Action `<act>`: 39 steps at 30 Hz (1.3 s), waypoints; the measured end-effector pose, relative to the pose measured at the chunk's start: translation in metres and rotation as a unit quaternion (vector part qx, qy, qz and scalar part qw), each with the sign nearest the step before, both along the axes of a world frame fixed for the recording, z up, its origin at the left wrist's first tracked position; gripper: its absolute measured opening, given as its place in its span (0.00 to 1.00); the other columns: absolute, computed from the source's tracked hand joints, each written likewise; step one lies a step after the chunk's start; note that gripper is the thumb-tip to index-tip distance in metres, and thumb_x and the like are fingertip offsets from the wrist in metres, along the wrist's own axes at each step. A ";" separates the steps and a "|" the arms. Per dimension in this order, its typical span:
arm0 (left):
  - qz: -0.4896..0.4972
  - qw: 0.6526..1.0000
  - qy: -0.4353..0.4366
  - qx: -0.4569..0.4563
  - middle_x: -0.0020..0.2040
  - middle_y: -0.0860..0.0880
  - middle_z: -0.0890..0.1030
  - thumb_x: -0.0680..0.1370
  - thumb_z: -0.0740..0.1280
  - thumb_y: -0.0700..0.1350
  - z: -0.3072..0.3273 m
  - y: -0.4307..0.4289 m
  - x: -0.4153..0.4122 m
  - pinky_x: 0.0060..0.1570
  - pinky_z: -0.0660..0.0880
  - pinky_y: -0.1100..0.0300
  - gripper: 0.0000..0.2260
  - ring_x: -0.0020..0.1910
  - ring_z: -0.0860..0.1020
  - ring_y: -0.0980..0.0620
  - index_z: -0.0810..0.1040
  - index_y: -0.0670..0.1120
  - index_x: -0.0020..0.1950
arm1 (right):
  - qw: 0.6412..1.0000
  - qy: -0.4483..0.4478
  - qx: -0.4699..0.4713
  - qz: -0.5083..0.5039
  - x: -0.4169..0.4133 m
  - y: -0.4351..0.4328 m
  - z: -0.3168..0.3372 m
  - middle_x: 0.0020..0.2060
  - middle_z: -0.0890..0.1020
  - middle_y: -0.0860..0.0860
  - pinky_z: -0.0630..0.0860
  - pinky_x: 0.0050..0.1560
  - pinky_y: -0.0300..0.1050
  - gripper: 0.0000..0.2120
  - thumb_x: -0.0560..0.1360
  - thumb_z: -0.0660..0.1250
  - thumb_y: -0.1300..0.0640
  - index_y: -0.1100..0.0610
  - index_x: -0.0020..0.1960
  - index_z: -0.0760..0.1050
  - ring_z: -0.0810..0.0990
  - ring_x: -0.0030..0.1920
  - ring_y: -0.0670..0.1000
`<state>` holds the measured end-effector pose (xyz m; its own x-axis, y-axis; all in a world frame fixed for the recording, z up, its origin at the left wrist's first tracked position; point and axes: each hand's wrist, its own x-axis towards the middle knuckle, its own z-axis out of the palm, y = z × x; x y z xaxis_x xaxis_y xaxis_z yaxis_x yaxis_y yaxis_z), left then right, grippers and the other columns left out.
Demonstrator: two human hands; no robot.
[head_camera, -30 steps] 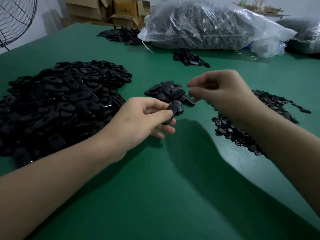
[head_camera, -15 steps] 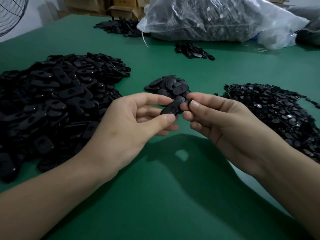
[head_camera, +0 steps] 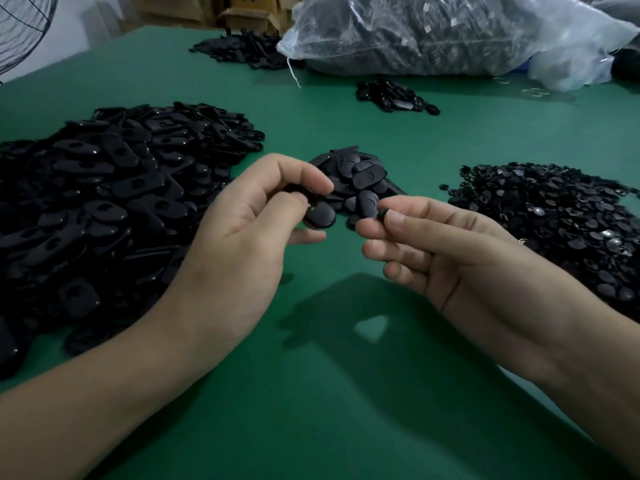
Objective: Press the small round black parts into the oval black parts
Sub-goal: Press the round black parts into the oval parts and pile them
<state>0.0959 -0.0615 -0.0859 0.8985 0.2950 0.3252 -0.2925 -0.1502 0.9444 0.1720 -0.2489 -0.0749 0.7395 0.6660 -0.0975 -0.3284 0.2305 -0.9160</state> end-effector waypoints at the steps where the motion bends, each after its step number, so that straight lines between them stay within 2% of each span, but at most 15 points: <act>1: -0.009 1.000 -0.001 -0.010 0.40 0.54 0.80 0.79 0.59 0.41 0.000 -0.001 0.000 0.50 0.83 0.59 0.10 0.44 0.82 0.56 0.80 0.47 0.50 | 1.000 -0.004 -0.001 0.000 0.000 0.000 0.000 0.47 0.88 0.56 0.81 0.40 0.37 0.08 0.70 0.73 0.59 0.56 0.49 0.84 0.87 0.42 0.48; 5: -0.051 0.998 -0.001 -0.035 0.45 0.45 0.77 0.81 0.63 0.37 -0.002 -0.003 0.000 0.48 0.83 0.59 0.05 0.42 0.83 0.53 0.75 0.44 0.56 | 1.000 -0.025 -0.012 -0.004 -0.002 0.001 -0.001 0.46 0.88 0.55 0.81 0.40 0.37 0.12 0.69 0.72 0.58 0.57 0.52 0.81 0.87 0.42 0.48; 10: -0.057 0.998 0.015 0.002 0.48 0.53 0.80 0.80 0.68 0.33 -0.006 -0.002 0.000 0.44 0.80 0.63 0.14 0.43 0.84 0.54 0.75 0.46 0.63 | 0.999 -0.034 -0.022 -0.011 -0.003 0.003 -0.002 0.46 0.88 0.56 0.81 0.39 0.36 0.13 0.67 0.74 0.57 0.57 0.51 0.80 0.87 0.41 0.48; 14: -0.060 0.997 0.039 0.036 0.48 0.48 0.86 0.79 0.71 0.35 -0.008 -0.001 0.001 0.43 0.79 0.65 0.18 0.44 0.86 0.54 0.78 0.49 0.66 | 0.999 -0.036 -0.023 -0.015 -0.004 0.004 -0.001 0.46 0.88 0.57 0.81 0.39 0.37 0.13 0.67 0.75 0.56 0.57 0.50 0.80 0.87 0.41 0.48; 20: -0.048 0.998 0.039 -0.014 0.47 0.49 0.88 0.76 0.75 0.37 -0.007 -0.001 0.001 0.42 0.78 0.69 0.11 0.44 0.87 0.54 0.83 0.48 0.55 | 0.997 -0.052 -0.045 -0.035 -0.005 0.002 0.000 0.46 0.88 0.58 0.82 0.39 0.37 0.09 0.66 0.75 0.56 0.55 0.46 0.86 0.87 0.41 0.49; 25: -0.047 0.998 0.033 0.005 0.48 0.50 0.88 0.76 0.75 0.35 -0.006 -0.005 -0.001 0.50 0.79 0.66 0.13 0.44 0.86 0.54 0.86 0.48 0.57 | 0.991 -0.084 -0.062 -0.083 -0.007 0.003 -0.001 0.41 0.87 0.56 0.81 0.38 0.38 0.10 0.63 0.76 0.55 0.56 0.44 0.86 0.83 0.36 0.48; 33: -0.019 0.999 0.037 -0.007 0.45 0.51 0.89 0.71 0.78 0.36 -0.003 -0.012 -0.003 0.49 0.80 0.67 0.13 0.44 0.87 0.54 0.86 0.48 0.54 | 0.977 -0.145 -0.105 -0.117 -0.009 0.004 -0.001 0.34 0.83 0.54 0.81 0.42 0.40 0.09 0.64 0.76 0.55 0.57 0.42 0.86 0.82 0.33 0.48; 39: -0.015 0.999 0.042 -0.009 0.46 0.51 0.89 0.70 0.79 0.36 -0.004 -0.012 -0.003 0.49 0.80 0.67 0.13 0.45 0.87 0.55 0.86 0.46 0.52 | 0.955 -0.232 -0.139 -0.124 -0.009 0.003 0.001 0.35 0.85 0.54 0.81 0.41 0.38 0.06 0.68 0.77 0.56 0.57 0.43 0.86 0.83 0.33 0.49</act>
<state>0.0930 -0.0740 -0.0898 0.9311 0.2719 0.2432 -0.2163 -0.1252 0.9683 0.1628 -0.2462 -0.0734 0.8778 0.4609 0.1308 0.1598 -0.0243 -0.9869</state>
